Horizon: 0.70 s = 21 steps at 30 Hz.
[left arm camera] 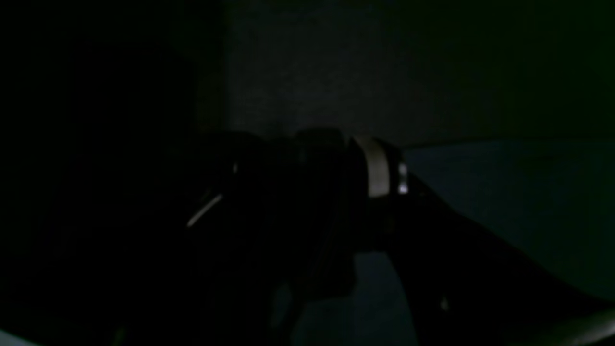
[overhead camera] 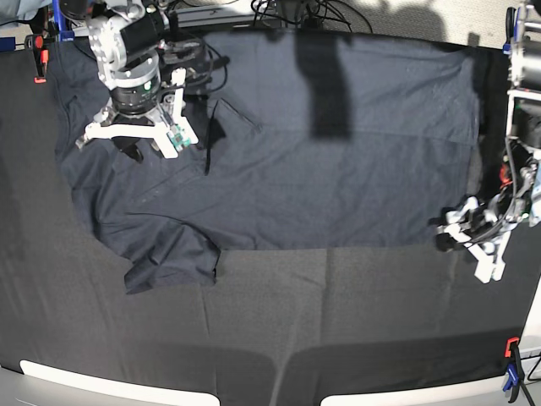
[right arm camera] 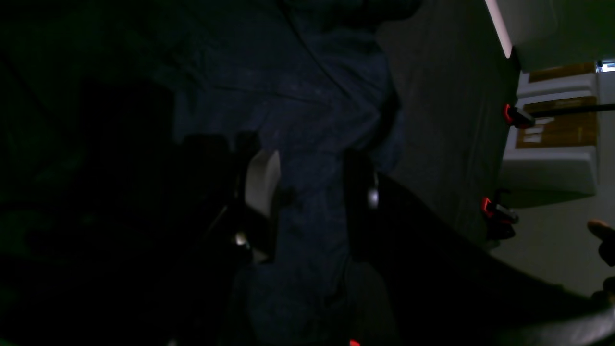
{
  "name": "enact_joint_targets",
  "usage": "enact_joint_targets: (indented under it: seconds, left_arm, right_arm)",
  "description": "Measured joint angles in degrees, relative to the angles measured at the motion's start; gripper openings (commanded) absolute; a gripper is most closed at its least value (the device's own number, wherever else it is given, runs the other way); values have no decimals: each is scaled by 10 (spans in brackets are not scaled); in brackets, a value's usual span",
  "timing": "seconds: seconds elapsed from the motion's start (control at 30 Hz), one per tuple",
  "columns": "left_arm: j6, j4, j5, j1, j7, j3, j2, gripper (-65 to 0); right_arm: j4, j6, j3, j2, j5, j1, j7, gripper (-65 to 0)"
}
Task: Layout the t-shirt on the table in an organized manner, then fold the t-shirt properly
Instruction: 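Move both grippers down onto the shirt's sides to grasp again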
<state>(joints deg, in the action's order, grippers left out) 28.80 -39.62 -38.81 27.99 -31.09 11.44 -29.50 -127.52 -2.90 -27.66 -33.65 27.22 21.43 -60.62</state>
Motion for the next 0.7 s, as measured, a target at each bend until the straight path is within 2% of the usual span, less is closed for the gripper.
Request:
enact_joint_targets:
  seconds: [0.1, 0.3, 0.4, 0.5, 0.63, 0.7]
  left_arm:
    - [25, 0, 0, 1, -11, 0, 8, -387]
    - [28, 0, 0, 1, -14, 0, 7, -408]
    - [28, 0, 0, 1, -16, 0, 2, -490]
    - [28, 0, 0, 0, -6, 0, 1, -650]
    - [28, 0, 0, -2, 0, 0, 2, -650]
    - [28, 0, 0, -2, 0, 0, 5, -650]
  right_arm:
    - [0, 0, 0, 0, 0, 0, 0, -434]
    - [0, 0, 0, 0, 0, 0, 0, -434]
    - [0, 0, 0, 0, 0, 0, 0, -434]
    - [0, 0, 0, 0, 0, 0, 4, -434]
    - [0, 0, 2, 1, -5, -5, 8, -434]
    - [9, 0, 21, 9, -51, -18, 10, -434]
